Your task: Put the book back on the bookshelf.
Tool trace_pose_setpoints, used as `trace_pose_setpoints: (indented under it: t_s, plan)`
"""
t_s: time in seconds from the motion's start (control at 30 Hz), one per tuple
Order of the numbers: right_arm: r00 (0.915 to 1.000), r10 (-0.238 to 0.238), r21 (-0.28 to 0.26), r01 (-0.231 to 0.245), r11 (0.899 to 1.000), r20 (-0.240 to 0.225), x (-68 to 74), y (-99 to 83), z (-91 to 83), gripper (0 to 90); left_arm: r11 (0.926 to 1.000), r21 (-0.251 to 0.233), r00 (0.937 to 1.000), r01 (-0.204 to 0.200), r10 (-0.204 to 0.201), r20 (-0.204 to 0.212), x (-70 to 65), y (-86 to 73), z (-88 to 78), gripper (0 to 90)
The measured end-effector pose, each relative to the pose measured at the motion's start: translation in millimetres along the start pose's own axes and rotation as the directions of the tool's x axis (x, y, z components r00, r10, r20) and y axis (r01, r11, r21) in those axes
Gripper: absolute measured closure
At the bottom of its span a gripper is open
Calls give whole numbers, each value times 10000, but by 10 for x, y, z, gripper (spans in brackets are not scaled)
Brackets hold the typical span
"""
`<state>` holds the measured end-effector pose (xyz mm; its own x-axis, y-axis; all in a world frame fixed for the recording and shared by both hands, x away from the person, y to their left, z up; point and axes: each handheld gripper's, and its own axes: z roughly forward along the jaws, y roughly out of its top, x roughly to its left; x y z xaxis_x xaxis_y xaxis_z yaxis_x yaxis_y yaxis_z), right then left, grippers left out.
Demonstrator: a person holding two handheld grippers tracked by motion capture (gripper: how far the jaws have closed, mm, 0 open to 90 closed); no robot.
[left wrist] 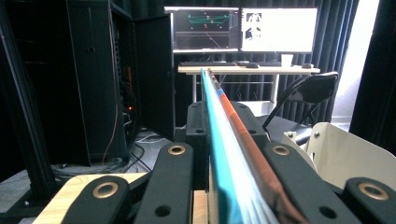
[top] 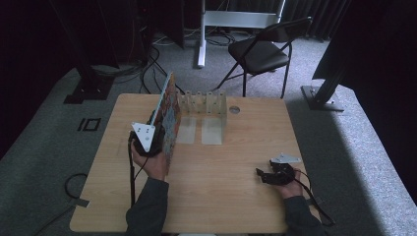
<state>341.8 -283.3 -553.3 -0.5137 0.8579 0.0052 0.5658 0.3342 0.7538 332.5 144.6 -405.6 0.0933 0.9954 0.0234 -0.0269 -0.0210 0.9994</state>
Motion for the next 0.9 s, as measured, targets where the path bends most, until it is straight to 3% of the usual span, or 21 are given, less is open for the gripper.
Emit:
trace_pose_setpoints:
  t_s: [0.9]
  plan:
    - [10000,4,-6,-4,10000,15,0,0,0,269,9999,-107,10000,41,-41,-16,-3,-20,37,798]
